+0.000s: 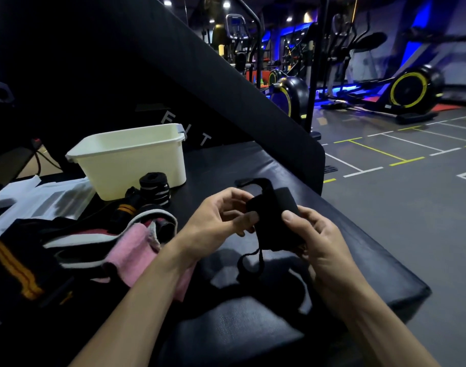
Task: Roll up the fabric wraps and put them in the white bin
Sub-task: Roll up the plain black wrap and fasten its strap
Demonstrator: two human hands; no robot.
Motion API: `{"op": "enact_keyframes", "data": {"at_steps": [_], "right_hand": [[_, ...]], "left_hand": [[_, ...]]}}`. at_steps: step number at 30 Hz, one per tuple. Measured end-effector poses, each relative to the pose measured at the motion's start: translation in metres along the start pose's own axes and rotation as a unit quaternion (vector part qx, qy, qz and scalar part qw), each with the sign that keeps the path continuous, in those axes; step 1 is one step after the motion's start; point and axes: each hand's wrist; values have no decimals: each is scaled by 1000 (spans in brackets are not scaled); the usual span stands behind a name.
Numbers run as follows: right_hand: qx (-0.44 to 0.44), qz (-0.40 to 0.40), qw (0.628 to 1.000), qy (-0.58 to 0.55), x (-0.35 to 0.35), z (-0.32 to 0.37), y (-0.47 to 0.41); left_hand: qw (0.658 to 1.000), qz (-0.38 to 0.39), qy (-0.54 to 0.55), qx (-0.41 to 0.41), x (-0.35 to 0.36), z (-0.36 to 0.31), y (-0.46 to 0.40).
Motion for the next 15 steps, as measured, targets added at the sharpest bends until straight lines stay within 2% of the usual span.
{"op": "enact_keyframes", "data": {"at_steps": [3, 7, 15], "right_hand": [[-2, 7, 999, -39, 0, 4, 2], [12, 36, 999, -17, 0, 2, 3], [26, 62, 996, -54, 1, -4, 2]], "left_hand": [[1000, -8, 21, 11, 1, -2, 0], [999, 8, 37, 10, 1, -3, 1], [999, 27, 36, 4, 0, -4, 3]]}}
Point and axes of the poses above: each hand's wrist, its own y-axis away from the middle knuckle, its own x-axis out of the palm, z = x × y, and after that the axes turned 7 degrees about z, right-handed
